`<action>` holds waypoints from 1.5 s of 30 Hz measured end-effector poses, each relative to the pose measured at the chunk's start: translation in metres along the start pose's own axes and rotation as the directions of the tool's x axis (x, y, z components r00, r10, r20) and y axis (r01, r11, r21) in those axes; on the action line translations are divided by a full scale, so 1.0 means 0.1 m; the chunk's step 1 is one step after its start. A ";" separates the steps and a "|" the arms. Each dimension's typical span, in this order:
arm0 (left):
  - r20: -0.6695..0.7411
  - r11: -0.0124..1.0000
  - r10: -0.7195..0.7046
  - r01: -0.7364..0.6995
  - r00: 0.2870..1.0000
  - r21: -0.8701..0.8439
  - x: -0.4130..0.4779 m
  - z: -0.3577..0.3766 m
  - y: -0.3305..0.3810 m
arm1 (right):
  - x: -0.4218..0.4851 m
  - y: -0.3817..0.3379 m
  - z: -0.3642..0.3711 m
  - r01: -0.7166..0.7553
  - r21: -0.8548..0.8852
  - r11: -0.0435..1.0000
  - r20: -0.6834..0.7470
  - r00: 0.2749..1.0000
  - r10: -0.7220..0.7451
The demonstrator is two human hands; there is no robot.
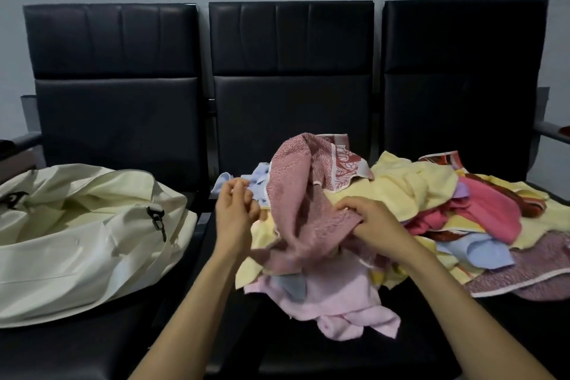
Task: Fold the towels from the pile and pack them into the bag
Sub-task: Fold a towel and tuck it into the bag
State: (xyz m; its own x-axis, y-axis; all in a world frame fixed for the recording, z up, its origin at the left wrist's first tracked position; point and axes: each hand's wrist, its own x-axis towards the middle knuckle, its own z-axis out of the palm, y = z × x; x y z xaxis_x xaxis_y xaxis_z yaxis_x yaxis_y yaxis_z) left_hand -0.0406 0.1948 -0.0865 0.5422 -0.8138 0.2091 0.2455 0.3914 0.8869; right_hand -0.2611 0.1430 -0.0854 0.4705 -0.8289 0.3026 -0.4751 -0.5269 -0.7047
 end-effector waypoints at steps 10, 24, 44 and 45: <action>0.576 0.738 -0.192 -0.270 0.794 0.618 -0.31 0.17 -0.38 | 0.24 -0.24 0.13 -0.076 -0.035 0.996 -0.140 0.988 0.071; 0.504 0.832 -0.256 -0.077 0.825 0.549 0.10 -0.27 0.00 | -0.04 0.28 -0.40 -0.325 0.537 0.779 0.171 0.946 0.277; 0.091 0.355 -0.350 0.042 0.932 0.934 0.66 0.03 -0.43 | 0.20 0.48 0.17 -0.405 -0.006 0.914 0.016 0.914 0.406; 0.087 0.314 -0.381 0.040 0.920 0.949 0.67 0.01 -0.47 | 0.21 0.49 0.22 -0.394 -0.093 0.914 0.038 0.916 0.399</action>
State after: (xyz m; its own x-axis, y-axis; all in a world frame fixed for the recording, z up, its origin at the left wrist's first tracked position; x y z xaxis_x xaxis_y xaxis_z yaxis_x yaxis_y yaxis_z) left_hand -0.0170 0.1214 -0.1138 0.3355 -0.9356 -0.1099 -0.6635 -0.3175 0.6775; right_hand -0.2580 0.1045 -0.1278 0.2699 -0.9625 -0.0283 -0.6891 -0.1726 -0.7038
